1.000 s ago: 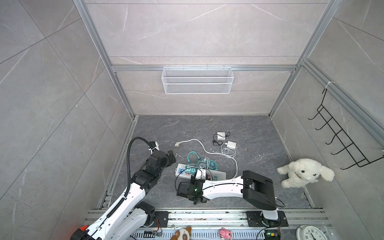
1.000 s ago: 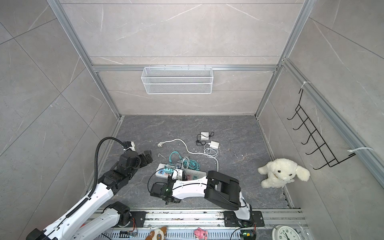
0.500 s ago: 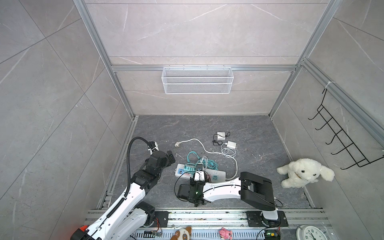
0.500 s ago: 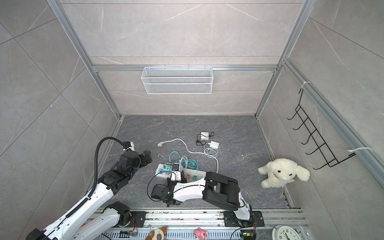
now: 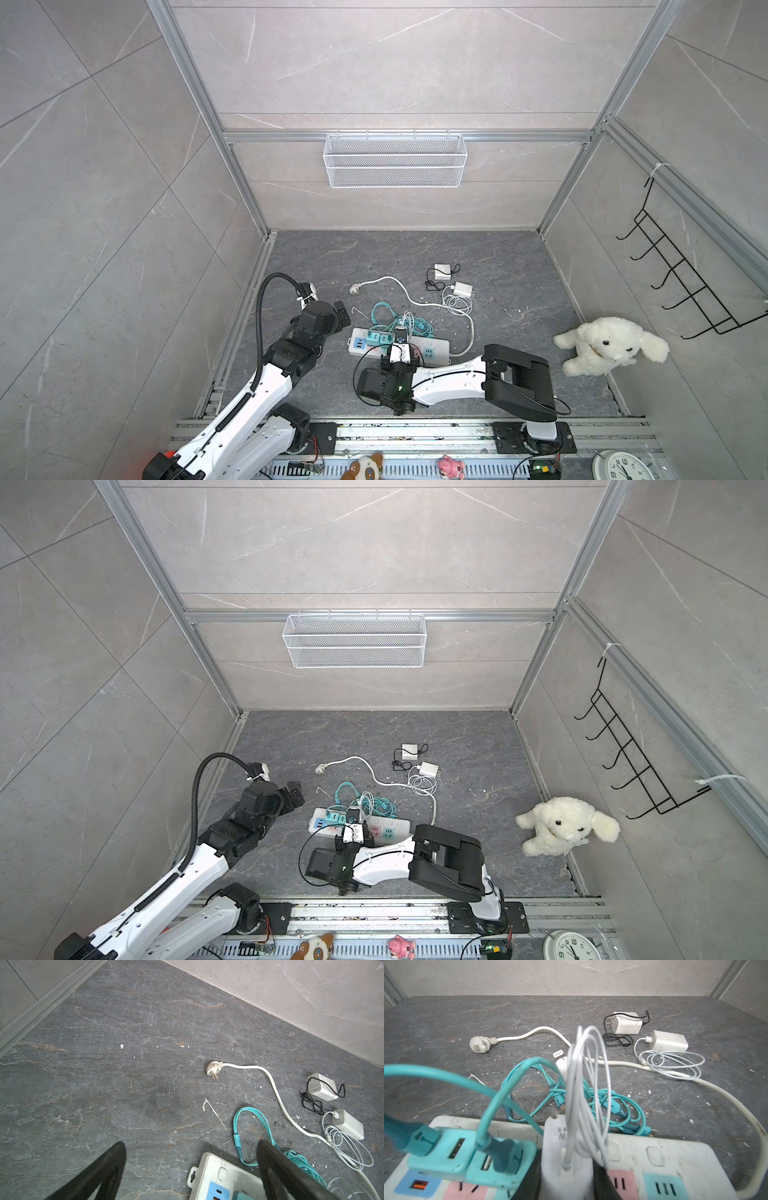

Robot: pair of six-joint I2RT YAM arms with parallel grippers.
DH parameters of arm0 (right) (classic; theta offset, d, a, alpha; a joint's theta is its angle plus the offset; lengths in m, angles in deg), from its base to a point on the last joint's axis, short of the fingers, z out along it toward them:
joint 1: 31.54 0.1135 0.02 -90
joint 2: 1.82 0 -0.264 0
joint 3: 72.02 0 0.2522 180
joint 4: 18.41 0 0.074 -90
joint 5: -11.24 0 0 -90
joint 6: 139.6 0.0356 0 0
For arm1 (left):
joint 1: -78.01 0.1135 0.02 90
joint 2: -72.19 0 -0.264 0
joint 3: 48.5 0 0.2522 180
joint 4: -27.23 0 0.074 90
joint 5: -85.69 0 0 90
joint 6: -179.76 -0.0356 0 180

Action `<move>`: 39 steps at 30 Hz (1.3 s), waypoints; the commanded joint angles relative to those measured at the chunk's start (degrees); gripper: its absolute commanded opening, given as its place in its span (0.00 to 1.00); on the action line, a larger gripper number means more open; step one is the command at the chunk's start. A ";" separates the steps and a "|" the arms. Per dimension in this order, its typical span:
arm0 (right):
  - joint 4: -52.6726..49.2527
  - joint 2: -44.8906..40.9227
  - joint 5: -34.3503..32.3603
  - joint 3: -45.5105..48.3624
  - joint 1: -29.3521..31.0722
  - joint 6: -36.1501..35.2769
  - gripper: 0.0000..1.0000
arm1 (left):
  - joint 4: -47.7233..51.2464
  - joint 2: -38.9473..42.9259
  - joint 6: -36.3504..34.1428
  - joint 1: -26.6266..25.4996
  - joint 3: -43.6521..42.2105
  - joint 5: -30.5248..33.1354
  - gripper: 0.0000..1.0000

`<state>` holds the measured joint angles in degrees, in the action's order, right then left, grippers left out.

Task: Insert the plug

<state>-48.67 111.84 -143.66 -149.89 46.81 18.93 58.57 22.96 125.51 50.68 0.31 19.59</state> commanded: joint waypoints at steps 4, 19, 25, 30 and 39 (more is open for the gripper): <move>-3.52 4.45 26.77 4.23 3.19 3.38 0.17 | -2.16 -1.26 -0.44 0.27 1.27 0.49 1.00; -5.29 1.43 25.02 6.77 4.02 6.01 0.49 | -3.33 -2.35 -0.62 0.27 1.01 0.00 1.00; -6.86 0.84 23.91 5.85 4.53 5.41 0.51 | -3.96 -3.40 -0.62 0.27 1.26 -0.35 1.00; -10.20 -3.80 20.57 7.02 5.27 6.73 0.51 | -4.61 -4.81 -1.20 0.29 1.54 -0.60 1.00; -16.36 -17.76 17.26 11.36 6.34 9.53 0.51 | -3.17 -8.93 -3.78 0.31 5.71 -0.31 1.00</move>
<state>-60.21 97.37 -125.21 -139.05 52.62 26.34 56.03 14.32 123.98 50.68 2.73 19.08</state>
